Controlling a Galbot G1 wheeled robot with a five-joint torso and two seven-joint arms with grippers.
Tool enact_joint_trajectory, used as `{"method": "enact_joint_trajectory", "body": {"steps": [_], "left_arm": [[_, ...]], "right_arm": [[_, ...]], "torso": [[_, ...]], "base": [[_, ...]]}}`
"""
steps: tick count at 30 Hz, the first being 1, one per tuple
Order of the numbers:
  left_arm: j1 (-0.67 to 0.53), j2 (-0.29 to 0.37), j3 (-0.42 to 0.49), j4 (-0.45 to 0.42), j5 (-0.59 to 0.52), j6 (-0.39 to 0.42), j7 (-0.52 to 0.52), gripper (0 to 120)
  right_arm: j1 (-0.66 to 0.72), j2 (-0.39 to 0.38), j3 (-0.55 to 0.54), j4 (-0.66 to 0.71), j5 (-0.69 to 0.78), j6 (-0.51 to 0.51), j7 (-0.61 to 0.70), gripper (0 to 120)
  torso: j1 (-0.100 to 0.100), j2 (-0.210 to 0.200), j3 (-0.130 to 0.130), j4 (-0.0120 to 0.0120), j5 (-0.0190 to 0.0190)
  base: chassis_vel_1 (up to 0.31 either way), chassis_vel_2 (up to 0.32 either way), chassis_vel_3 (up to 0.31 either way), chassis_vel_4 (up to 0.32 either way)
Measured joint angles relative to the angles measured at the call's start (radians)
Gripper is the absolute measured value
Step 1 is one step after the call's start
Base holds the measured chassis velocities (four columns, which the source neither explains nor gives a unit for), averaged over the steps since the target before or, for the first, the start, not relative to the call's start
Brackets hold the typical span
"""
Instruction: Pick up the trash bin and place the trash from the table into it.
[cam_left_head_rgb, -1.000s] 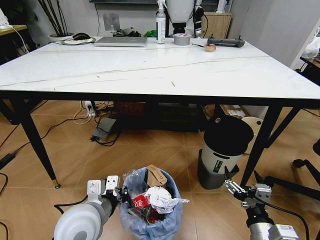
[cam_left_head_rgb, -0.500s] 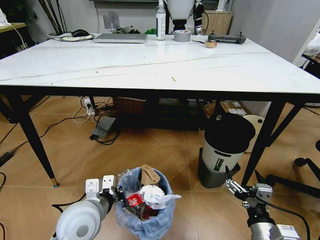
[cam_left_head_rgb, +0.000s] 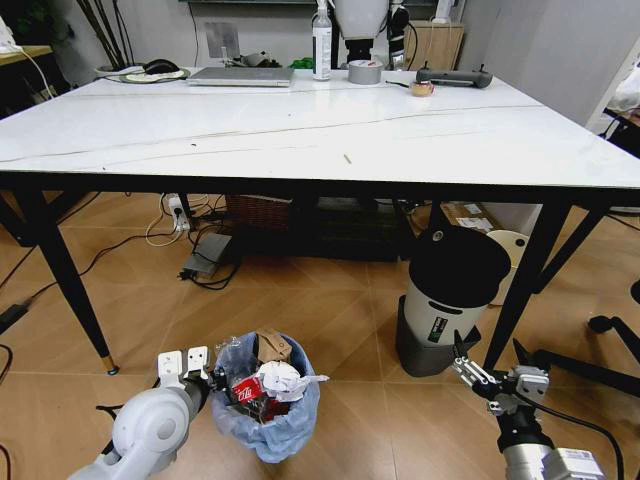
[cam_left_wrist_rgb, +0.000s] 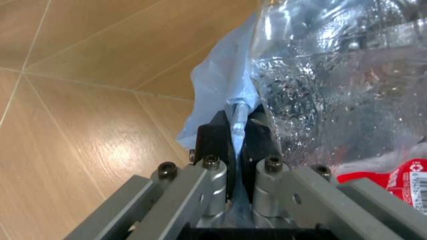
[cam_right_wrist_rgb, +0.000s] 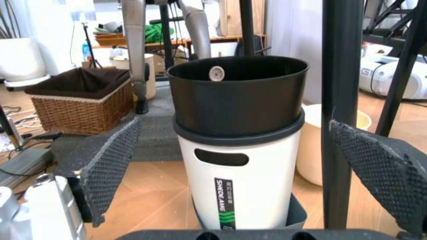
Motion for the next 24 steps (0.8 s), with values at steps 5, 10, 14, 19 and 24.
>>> {"method": "enact_joint_trajectory", "body": {"steps": [5,10,14,19,24], "left_arm": [[-0.007,-0.009,-0.004,0.041,0.022,-0.009,0.020,0],[-0.010,-0.014,-0.015,0.090,0.065,-0.021,0.076,0],[-0.009,-0.017,-0.020,0.113,0.083,-0.025,0.111,0],[-0.010,-0.021,-0.023,0.138,0.099,-0.035,0.145,0],[-0.010,-0.025,-0.029,0.167,0.115,-0.043,0.174,0]], "right_arm": [[-0.001,-0.004,0.005,0.000,0.005,0.002,0.001,100],[-0.002,-0.007,0.008,0.000,0.008,0.001,0.002,100],[-0.001,-0.008,0.009,0.000,0.009,-0.002,0.006,100],[-0.001,-0.008,0.009,0.001,0.009,-0.007,0.010,100],[-0.002,-0.007,0.009,0.003,0.006,-0.013,0.012,100]], "torso": [[0.000,0.001,0.001,0.0001,-0.0001],[0.000,0.002,0.002,0.0001,0.0000],[0.001,0.003,0.002,0.0001,-0.0001],[0.001,0.004,0.003,0.0001,-0.0001],[0.001,0.004,0.003,0.0000,-0.0001]], "base": [[0.000,0.000,0.000,0.000],[0.000,0.000,0.000,0.000],[0.000,0.000,0.000,0.000],[0.000,0.000,0.000,0.000],[0.000,0.000,0.000,0.000]]}}
